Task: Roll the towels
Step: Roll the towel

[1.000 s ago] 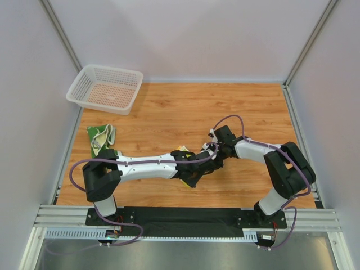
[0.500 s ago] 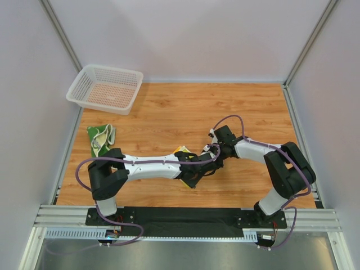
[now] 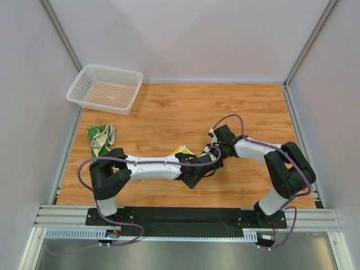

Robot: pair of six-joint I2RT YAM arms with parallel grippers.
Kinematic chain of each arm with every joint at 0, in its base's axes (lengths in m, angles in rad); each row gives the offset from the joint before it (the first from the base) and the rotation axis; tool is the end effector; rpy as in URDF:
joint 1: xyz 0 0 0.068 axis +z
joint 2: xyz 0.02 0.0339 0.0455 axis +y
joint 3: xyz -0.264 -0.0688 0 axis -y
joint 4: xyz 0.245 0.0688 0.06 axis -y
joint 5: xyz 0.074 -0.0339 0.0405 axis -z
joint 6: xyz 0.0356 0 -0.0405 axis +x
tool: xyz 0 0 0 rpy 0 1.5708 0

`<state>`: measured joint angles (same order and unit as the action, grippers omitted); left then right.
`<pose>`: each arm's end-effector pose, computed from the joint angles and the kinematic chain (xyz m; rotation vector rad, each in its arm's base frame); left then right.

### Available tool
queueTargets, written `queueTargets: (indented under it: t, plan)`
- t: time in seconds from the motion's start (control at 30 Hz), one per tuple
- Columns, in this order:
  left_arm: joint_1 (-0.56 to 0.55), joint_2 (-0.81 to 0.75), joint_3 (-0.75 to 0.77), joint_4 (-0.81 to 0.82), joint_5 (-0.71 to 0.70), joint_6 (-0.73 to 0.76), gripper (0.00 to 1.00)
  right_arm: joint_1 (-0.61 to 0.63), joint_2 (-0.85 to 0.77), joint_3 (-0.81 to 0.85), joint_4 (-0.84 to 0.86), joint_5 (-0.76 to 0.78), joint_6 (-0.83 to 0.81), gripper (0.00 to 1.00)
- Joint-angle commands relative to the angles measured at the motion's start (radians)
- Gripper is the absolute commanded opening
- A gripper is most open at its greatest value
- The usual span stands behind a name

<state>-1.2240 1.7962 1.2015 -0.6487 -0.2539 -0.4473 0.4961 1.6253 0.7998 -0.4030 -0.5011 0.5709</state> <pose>0.1275 -0.3265 0.1806 0.9820 2.5524 -0.1009 0.2381 0.1483 0.1386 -0.0202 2.9683 0.9141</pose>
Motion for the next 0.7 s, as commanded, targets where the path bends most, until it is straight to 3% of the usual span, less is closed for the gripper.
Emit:
queueTargets:
  t: [0.0,0.1,0.37,0.57,0.67]
  plan:
    - [-0.006,0.019,-0.036,0.037,0.014,0.027,0.44,0.005,-0.012,0.035,-0.017,0.021,-0.022,0.09]
    - [-0.006,0.029,-0.057,0.066,0.042,0.030,0.59,0.004,-0.007,0.041,-0.022,0.022,-0.025,0.09]
    - [-0.005,0.065,-0.114,0.107,0.054,0.035,0.60,0.005,0.011,0.062,-0.048,0.032,-0.039,0.09]
    - [-0.002,0.107,-0.172,0.162,0.104,0.045,0.50,0.005,0.045,0.084,-0.057,0.032,-0.046,0.09]
    - [0.001,0.112,-0.203,0.173,0.113,0.042,0.31,0.004,0.067,0.099,-0.068,0.033,-0.052,0.09]
